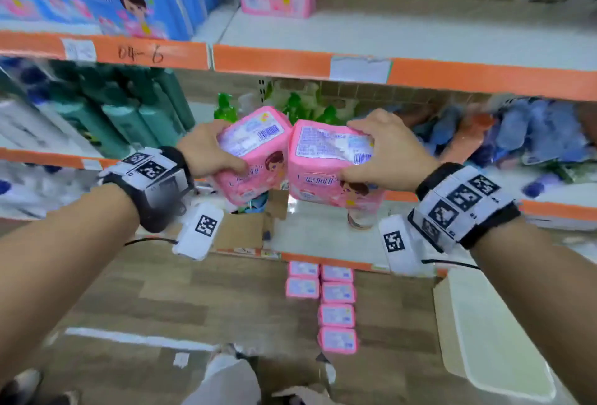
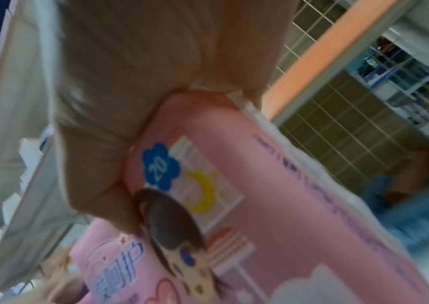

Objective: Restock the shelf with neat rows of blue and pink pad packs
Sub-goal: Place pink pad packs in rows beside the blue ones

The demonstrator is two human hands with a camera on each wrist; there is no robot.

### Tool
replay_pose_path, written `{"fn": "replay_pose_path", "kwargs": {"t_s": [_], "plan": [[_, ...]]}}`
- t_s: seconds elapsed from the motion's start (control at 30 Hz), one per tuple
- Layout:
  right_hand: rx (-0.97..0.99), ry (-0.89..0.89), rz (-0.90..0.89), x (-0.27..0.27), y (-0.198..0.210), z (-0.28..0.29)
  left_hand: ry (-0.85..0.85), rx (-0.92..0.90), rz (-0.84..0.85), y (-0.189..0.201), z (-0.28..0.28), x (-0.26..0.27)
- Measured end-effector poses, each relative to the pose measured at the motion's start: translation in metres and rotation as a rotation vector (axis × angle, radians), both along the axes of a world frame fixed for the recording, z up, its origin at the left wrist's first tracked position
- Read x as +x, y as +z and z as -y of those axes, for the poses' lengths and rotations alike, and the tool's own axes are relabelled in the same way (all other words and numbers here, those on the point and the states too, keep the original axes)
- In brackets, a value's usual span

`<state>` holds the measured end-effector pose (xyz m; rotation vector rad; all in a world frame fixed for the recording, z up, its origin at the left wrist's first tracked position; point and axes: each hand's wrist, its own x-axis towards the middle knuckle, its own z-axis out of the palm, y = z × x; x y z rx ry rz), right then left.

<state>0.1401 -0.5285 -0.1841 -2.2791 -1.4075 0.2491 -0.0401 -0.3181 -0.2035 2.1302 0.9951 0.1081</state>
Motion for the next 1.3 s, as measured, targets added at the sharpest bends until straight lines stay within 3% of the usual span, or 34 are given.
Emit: {"fn": "replay_pose_path", "kwargs": {"t_s": [0.2, 0.4, 0.57, 0.73, 0.9, 1.3], "plan": [[0.144, 0.024, 0.044, 0.027, 0.082, -0.015, -0.041, 0.150, 0.137, 0.086, -0.026, 0.002], [0.262, -0.076, 0.070, 0.049, 0.113, -0.059, -0.070, 0.324, 0.107, 0.125, -0.067, 0.010], [0.350, -0.172, 0.087, 0.063, 0.125, -0.115, -0.112, 0.365, 0.056, 0.131, -0.103, 0.028], [0.196, -0.103, 0.154, 0.084, 0.135, -0.190, -0.158, 0.431, 0.001, 0.133, -0.131, 0.044], [0.079, -0.042, 0.099, 0.094, 0.116, -0.245, -0.254, 0.563, -0.049, 0.118, -0.143, 0.043], [-0.078, 0.075, 0.313, 0.111, 0.108, -0.280, -0.277, 0.582, 0.001, 0.112, -0.147, 0.041]]}}
